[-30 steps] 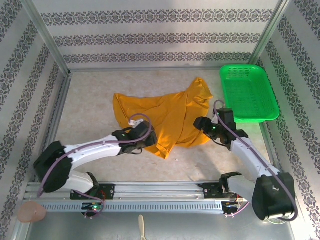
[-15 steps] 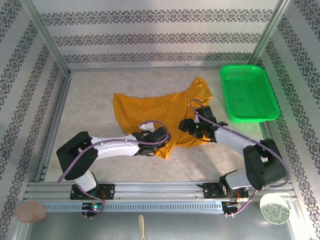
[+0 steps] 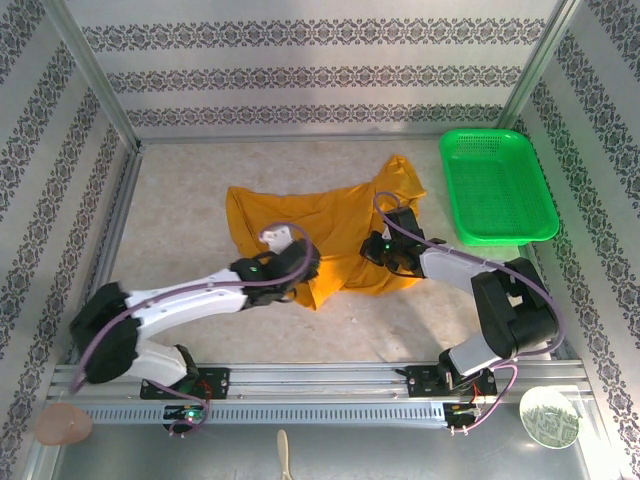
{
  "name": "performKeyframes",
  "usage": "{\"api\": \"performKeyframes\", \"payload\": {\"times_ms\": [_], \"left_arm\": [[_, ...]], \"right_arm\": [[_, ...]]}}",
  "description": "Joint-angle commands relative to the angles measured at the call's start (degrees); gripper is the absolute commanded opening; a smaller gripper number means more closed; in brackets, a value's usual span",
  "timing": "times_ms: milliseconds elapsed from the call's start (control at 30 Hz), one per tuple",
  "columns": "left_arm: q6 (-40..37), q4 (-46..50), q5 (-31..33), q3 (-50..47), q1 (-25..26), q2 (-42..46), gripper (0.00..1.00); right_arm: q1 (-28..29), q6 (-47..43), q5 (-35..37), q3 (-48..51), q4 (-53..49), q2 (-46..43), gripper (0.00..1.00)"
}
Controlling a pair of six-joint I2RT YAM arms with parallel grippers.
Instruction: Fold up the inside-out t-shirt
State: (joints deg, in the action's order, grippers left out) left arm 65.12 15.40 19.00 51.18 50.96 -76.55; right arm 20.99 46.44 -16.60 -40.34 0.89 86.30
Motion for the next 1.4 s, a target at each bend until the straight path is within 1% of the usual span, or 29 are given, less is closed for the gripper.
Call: {"api": "performKeyframes", "payload": {"times_ms": [0, 67, 133, 233, 300, 367, 400, 467, 500, 533, 567, 633, 700, 800, 900, 967, 1033, 1167, 1267, 1367], "left_arm": [[-13.32, -4.12, -4.04, -3.69, -9.22, 7.55, 0.0], [-18.69, -5.27, -10.57, -3.65, -15.8, 9.68, 0.0], [-23.61, -5.14, -17.12, -1.95, -22.93, 9.95, 0.0], [-28.06, -6.3, -24.71, 0.9, -30.16, 7.06, 0.0], [-29.41, -8.62, -29.66, 2.64, -33.59, 3.94, 0.0], [-30.12, -10.18, -33.18, 5.1, -36.67, -0.56, 0.0], [-30.27, -9.54, -33.46, 6.36, -38.04, -2.62, 0.08], [-30.4, -8.25, -32.47, 8.98, -40.73, -6.23, 0.37], [-30.02, -7.78, -32.03, 9.52, -41.87, -7.13, 0.47], [-29.27, -7.43, -32.3, 9.96, -43.06, -7.63, 0.52], [-28.57, -6.66, -32.49, 10.08, -43.57, -7.64, 0.53], [-26.92, -4.37, -32.66, 9.51, -43.34, -6.18, 0.53], [-24.15, -0.28, -32.29, 7.41, -41.77, -3.44, 0.53], [-18.88, 3.41, -28.65, 0.61, -34.88, 3.7, 0.51], [-10.47, 2.23, -21.8, -8.0, -25.23, 10.71, 0.51], [-5.37, 0.67, -18.07, -12.62, -20.25, 12.64, 0.5], [-2.67, 0.29, -14.42, -15.03, -17.25, 12.6, 0.5], [-1.79, -1.27, -13.47, -15.21, -15.99, 9.27, 0.5], [-2.64, -0.29, -12.77, -13.08, -15.46, 5.62, 0.5], [-2.78, -1.37, -12.26, -11.96, -15.36, 2.57, 0.51]], "right_arm": [[-0.87, 1.14, 2.79, -0.41, 1.32, -3.5, 0.0], [-0.75, 1.68, 3.55, -1.02, 1.15, -4.64, 0.0], [-0.67, 2.45, 4.03, -1.86, 1.14, -5.17, 0.0], [-0.26, 3.29, 3.99, -4.15, 1.14, -4.43, 0.0], [0.3, 3.31, 3.68, -5.85, 0.93, -3.1, 0.0], [0.8, 3.28, 4.03, -7.18, 0.17, -2.0, 0.0], [1.03, 3.29, 3.92, -7.29, 0.08, -1.56, 0.0], [1.23, 3.35, 3.56, -6.93, -0.18, -1.21, 0.02], [1.32, 3.4, 3.56, -6.41, -0.18, -1.51, 0.07], [1.47, 3.26, 3.59, -5.6, -0.18, -2.11, 0.13], [1.7, 3.1, 3.75, -4.77, -0.27, -3.0, 0.22], [2.39, 2.74, 3.92, -3.19, -0.49, -4.85, 0.34], [3.37, 2.11, 3.99, -1.8, -0.97, -6.37, 0.41], [5.67, 1.36, 3.98, -0.47, -1.13, -7.79, 0.48], [8.73, 1.12, 3.59, -1.72, -0.66, -6.08, 0.54], [11.01, 0.87, 2.91, -4.45, -0.43, -3.03, 0.57], [12.92, 0.81, 2.21, -7.62, -0.2, 0.67, 0.59], [17.07, 1.09, 1.98, -13.29, -0.62, 7.63, 0.61], [19.32, 1.61, 2.93, -15.65, -0.54, 11.19, 0.62], [20.61, 2.25, 3.43, -17.12, -0.46, 13.79, 0.62]]}}
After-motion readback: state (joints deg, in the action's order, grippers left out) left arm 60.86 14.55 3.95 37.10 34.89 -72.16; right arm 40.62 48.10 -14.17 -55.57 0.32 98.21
